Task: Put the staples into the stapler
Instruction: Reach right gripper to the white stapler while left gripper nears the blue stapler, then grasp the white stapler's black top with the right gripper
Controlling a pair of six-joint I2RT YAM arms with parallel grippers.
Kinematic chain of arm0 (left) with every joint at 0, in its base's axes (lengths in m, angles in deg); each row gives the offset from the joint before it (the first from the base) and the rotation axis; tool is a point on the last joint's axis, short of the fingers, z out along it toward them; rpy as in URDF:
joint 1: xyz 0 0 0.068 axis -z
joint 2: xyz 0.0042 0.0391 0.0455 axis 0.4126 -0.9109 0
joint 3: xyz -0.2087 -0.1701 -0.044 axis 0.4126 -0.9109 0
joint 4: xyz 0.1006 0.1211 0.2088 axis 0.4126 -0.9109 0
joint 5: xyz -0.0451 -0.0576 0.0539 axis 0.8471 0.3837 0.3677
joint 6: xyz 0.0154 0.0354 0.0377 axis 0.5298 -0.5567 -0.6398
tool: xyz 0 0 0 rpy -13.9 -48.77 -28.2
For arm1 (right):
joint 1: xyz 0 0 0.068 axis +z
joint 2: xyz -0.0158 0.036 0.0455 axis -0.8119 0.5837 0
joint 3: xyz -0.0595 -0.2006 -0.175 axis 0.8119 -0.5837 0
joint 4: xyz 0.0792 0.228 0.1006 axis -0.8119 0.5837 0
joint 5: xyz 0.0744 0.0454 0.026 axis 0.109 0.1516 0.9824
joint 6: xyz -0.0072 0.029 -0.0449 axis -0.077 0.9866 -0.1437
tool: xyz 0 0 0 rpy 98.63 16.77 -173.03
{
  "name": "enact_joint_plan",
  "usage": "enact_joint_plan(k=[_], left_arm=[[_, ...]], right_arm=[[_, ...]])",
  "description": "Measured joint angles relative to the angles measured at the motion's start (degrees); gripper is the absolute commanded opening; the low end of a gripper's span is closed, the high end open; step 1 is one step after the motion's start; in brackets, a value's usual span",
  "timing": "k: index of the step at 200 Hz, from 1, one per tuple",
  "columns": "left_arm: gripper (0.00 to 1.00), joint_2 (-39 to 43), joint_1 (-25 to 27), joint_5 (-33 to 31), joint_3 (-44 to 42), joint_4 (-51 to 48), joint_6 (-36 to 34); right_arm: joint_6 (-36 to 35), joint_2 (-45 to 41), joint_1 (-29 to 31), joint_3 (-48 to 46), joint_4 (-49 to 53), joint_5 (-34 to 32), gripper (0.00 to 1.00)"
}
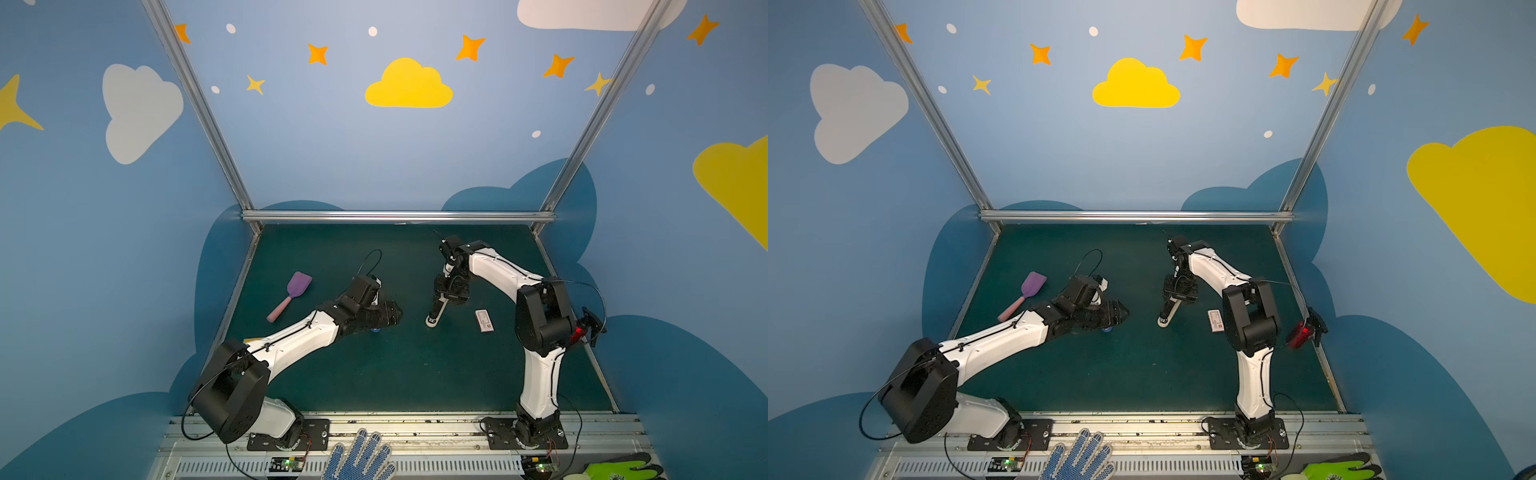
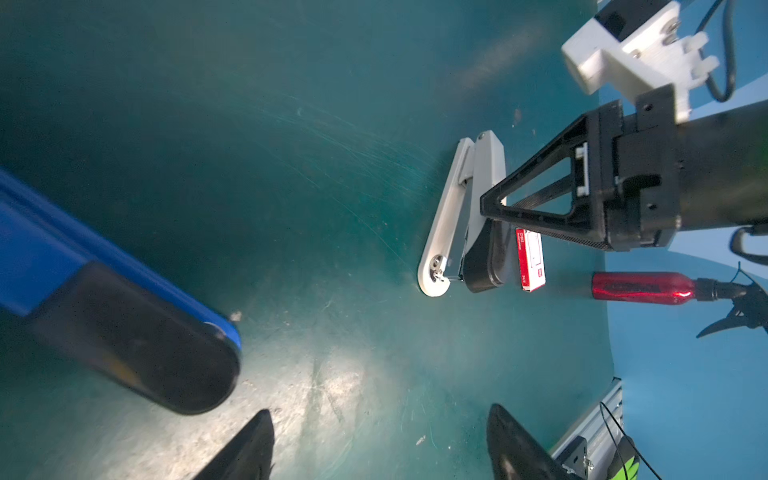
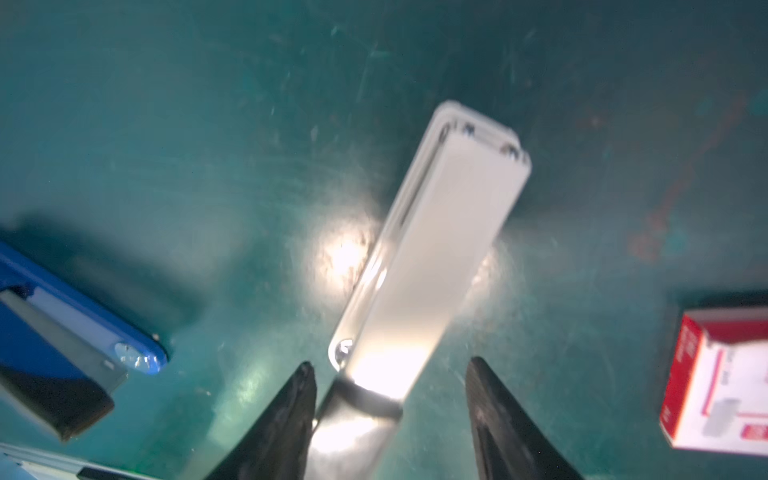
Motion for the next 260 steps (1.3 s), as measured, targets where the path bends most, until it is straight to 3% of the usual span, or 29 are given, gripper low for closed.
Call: enact_joint_plan(k=[48,92,137,173,236,242,246,260], left_arm=[[0.80,-0.1,1.6,1.1,0.1,0.1,-1.0],[0.80,-0.5,4.3,1.2,0.2,0.1,-1.4],[0.80,-2.1,6.3,0.9,0.3,0.1,-1.5],[0.80,-3.1,6.6,0.5,0.3,0.5,-1.6],[0.80,-3.5,6.6,-1.0,0.3,0.5,-1.6],[0.80,-3.5,6.6,-1.2,0.3,0.5,-1.6],[0.80,-3.3,6.6,-1.3,0.3,0.4,-1.6],[0.80,-2.4,6.6,-2.0,-0.3,0.4,-1.6]], right_arm=[[-3.0,-0.3,-4.7,3.3,-2.5,1.2,0.71],[-5.8,9.6,-7.0,14.7,-4.8,4.9,0.69],[-7.0,16.8,-6.9,17.9,-4.6,8.7,0.65],[-7.5,14.5,-6.6,12.9,-6.2,10.5,0.64],[-6.8,2.8,-4.7,-4.0,-9.8,12.5,0.65],[-6.8,1.7,-4.3,-5.0,-9.9,12.5,0.66],[-6.9,1.1,-4.0,-5.6,-10.0,12.5,0.79],[-7.9,-1.6,-2.7,-7.8,-10.5,12.2,0.81]])
